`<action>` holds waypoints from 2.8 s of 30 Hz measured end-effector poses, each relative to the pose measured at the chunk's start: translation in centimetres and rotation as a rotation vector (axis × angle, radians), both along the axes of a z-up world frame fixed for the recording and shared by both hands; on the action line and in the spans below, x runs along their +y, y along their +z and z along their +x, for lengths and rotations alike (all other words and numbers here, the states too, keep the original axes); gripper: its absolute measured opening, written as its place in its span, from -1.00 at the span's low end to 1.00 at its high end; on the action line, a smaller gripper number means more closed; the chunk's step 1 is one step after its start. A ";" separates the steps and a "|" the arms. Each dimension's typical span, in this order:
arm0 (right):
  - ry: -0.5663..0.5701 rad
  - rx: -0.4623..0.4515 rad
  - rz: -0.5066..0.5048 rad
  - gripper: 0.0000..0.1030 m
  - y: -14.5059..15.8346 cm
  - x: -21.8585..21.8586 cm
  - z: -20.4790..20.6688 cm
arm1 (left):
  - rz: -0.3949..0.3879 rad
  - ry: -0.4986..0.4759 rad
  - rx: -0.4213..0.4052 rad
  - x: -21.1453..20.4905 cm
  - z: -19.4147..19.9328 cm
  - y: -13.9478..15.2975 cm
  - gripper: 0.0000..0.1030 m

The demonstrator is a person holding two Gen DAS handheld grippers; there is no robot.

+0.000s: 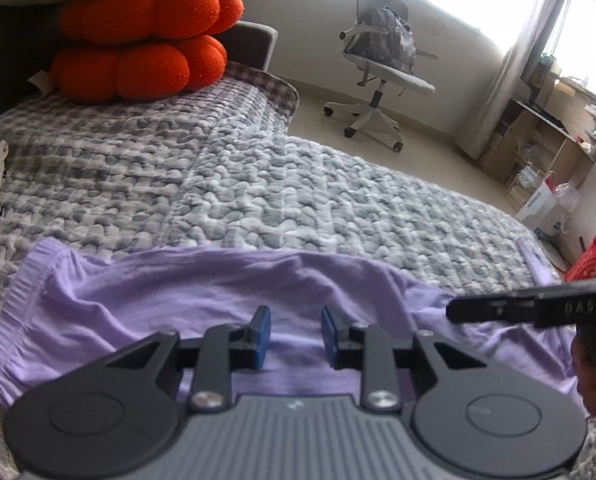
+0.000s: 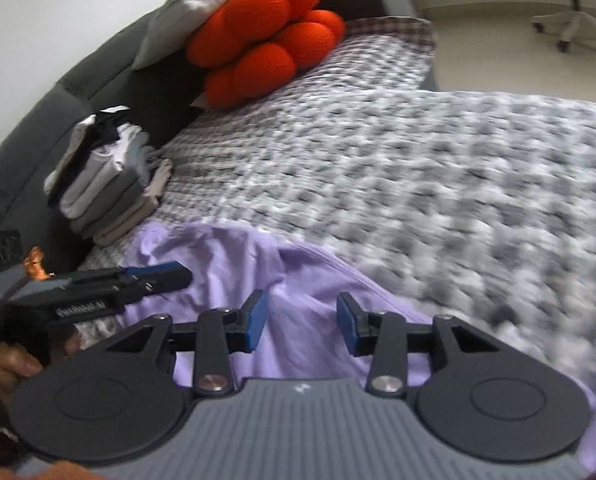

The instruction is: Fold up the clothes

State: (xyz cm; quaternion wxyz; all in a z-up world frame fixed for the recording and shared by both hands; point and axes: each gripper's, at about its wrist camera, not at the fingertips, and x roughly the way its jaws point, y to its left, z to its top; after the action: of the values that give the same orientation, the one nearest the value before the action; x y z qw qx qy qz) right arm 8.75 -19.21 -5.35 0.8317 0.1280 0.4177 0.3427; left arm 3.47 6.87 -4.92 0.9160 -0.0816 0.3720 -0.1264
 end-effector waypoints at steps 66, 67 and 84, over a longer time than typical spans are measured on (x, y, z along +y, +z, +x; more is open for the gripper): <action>-0.085 -0.050 0.052 -0.09 -0.9 3.6 4.4 | -0.048 0.369 -0.076 11.9 0.2 0.3 -0.52; -0.090 -0.064 0.041 -0.09 -0.7 3.5 4.1 | -0.051 0.373 -0.077 12.0 0.3 0.1 -0.53; 0.159 -0.310 -0.152 -0.09 0.7 14.1 2.4 | -0.129 0.430 -0.110 14.3 -0.9 -1.3 -0.66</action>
State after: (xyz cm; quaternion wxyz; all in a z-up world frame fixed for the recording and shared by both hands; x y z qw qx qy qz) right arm 11.18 -5.06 -4.67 0.8637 -0.0231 0.3179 0.3904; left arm 2.53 21.15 -6.20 0.9337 -0.2102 0.2866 0.0441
